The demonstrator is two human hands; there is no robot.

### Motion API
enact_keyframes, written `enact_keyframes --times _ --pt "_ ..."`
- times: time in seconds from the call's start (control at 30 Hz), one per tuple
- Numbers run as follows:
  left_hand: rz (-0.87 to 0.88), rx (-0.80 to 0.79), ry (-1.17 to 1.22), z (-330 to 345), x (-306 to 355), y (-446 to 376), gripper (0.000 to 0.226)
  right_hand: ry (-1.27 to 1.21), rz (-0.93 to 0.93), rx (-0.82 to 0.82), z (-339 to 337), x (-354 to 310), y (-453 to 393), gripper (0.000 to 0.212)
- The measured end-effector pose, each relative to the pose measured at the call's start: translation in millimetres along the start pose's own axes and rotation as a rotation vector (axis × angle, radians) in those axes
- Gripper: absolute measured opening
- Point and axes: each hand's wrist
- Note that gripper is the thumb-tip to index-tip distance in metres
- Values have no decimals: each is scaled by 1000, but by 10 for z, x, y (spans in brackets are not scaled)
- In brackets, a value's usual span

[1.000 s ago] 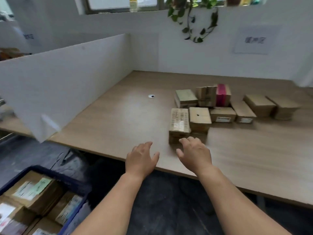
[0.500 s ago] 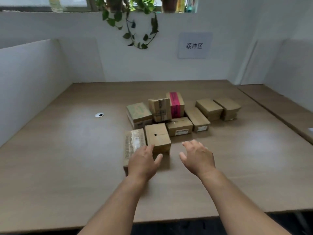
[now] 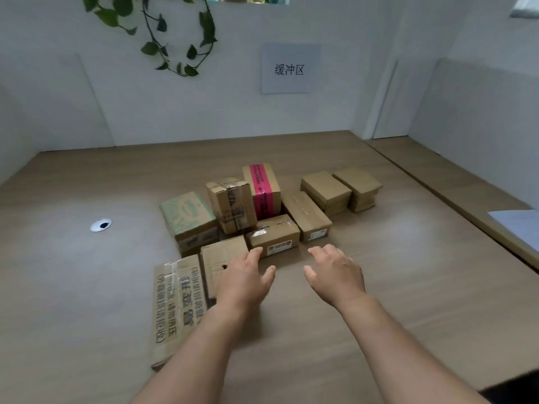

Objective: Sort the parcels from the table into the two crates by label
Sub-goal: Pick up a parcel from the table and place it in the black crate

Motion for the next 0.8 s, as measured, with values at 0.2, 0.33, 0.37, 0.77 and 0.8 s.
enact_keyframes --times 0.2,0.33,0.37,0.77,0.8 --pt "-10 -31 -8 391 365 -397 59 -22 38 -21 75 566 -417 43" --pt "-50 -12 -1 674 710 -704 59 -38 23 -59 124 996 -794 42" --pt "-58 -10 2 749 805 -779 58 -43 16 -62 137 1112 -902 43" --pt "-114 -80 72 1745 1954 -1871 58 -23 26 -135 358 2488 -2211 46" --pt "-125 -102 79 1837 2032 -1957 58 -19 38 -136 367 2578 -2312 46"
Point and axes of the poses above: each hand's wrist, its own y-axis away from the middle knuckle, its own z-axis out of the palm, x = y × z, and after that the axes turned 11 degrees about x, right-handed
